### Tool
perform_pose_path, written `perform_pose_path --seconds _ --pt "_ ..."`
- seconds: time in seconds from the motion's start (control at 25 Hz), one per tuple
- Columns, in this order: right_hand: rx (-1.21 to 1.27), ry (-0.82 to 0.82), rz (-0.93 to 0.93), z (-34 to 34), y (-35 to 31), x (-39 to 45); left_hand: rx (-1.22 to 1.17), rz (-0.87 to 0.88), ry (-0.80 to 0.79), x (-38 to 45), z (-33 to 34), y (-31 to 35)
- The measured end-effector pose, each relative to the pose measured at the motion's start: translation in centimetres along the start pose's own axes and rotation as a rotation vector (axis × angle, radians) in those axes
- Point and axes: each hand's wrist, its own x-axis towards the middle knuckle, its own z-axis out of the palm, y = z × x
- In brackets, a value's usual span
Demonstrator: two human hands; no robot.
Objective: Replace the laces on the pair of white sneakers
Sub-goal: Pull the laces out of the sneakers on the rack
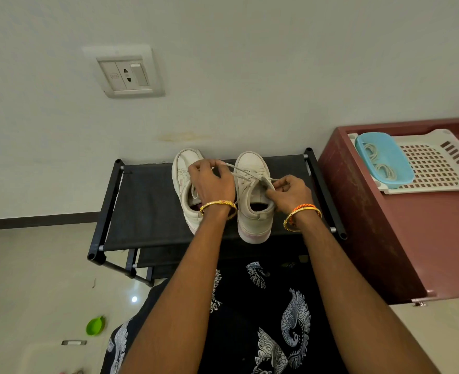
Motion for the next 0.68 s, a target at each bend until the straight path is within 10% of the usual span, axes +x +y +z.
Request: perform_pose_path --seconds 0.28,0.68 --pt "-0.028 0.01 -0.042 0.0 0.1 -0.1 0.657 0.561 -0.453 -1.3 1.9 -1.0" --pt "0.012 0.014 -0.007 0.1 0.1 0.0 0.521 0.545 -0.237 -0.9 1.5 -0.5"
